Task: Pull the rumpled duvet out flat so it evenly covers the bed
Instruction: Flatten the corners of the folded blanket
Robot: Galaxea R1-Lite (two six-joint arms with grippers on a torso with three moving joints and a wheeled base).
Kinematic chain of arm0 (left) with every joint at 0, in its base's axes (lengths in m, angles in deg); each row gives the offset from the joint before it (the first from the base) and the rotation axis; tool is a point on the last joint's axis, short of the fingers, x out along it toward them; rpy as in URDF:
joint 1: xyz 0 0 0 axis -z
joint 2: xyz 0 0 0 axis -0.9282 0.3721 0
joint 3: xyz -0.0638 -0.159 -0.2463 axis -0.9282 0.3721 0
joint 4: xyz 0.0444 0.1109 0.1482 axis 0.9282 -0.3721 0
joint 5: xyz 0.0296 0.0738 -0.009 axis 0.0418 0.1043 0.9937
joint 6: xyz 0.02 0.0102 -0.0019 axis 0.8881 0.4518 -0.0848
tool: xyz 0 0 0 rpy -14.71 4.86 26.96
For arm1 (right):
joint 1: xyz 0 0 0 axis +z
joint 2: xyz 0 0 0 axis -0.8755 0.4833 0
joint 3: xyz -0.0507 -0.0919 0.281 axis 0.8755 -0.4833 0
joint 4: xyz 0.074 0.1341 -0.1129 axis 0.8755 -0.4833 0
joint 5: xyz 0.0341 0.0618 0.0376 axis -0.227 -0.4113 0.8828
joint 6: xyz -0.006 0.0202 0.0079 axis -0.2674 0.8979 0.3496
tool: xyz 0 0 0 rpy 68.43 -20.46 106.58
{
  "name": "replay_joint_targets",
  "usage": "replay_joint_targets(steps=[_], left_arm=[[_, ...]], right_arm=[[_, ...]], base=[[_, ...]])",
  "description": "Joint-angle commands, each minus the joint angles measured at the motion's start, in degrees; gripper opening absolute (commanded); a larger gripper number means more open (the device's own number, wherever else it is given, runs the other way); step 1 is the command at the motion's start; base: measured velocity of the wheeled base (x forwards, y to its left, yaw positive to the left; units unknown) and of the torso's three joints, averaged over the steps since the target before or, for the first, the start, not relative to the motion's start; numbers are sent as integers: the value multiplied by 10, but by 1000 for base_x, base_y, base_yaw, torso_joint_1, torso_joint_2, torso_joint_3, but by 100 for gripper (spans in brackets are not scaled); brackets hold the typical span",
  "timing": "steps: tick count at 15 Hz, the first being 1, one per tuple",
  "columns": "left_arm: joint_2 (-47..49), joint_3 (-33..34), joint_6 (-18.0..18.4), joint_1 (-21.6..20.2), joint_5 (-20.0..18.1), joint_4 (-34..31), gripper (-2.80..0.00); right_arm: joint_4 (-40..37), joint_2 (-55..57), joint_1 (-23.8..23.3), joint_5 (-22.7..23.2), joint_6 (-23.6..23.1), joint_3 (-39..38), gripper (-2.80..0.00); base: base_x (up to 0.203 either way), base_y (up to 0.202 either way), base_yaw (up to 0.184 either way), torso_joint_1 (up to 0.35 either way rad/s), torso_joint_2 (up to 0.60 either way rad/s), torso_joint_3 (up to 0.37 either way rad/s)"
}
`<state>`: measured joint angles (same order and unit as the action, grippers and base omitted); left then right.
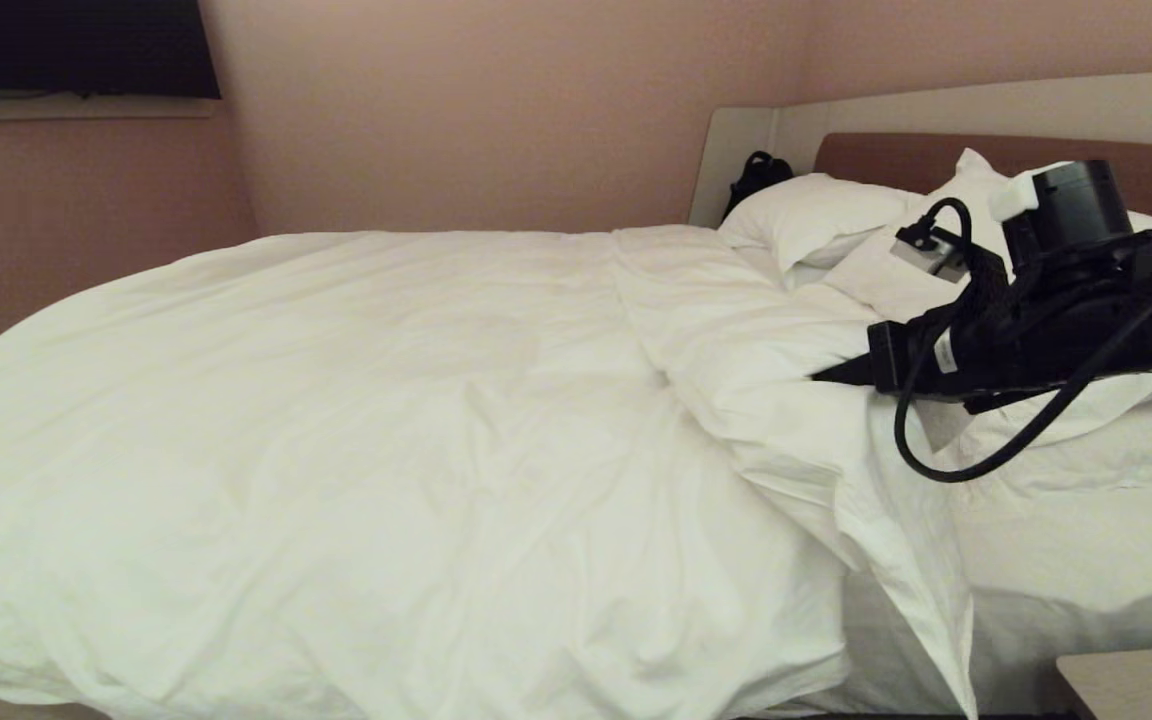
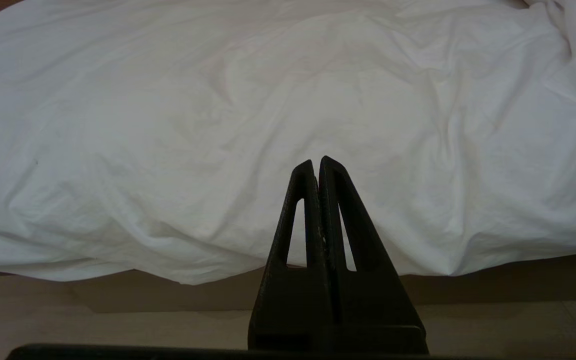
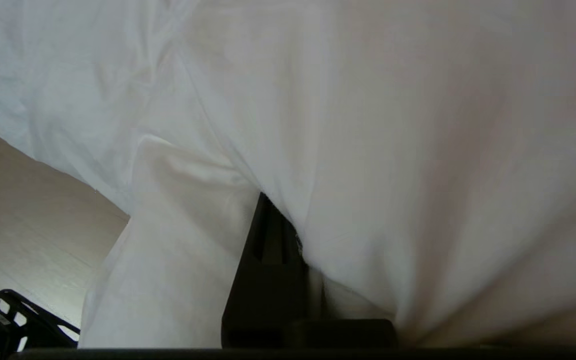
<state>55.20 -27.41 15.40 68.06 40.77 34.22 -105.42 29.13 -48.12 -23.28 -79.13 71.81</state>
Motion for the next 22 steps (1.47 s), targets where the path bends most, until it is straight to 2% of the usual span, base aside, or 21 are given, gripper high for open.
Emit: replay_joint_targets(steps=[1,11,18,22], left_arm=[[0,0,0,0,0,0,-280],[0,0,0,0,0,0,-280],[0,0,0,0,0,0,-280],[0,0,0,0,0,0,-280]], right_arm=[[-13,-23,4,-18,1,-2,-280],[-13,-127,-1,-19,34,-4,-280],[-12,-117,-11,-32,34,-4,-280],[-11,-58,18,-29,31,-11,-280]], base=[[0,0,0,0,0,0],[0,0,0,0,0,0],[0,0,0,0,0,0],[0,0,0,0,0,0]])
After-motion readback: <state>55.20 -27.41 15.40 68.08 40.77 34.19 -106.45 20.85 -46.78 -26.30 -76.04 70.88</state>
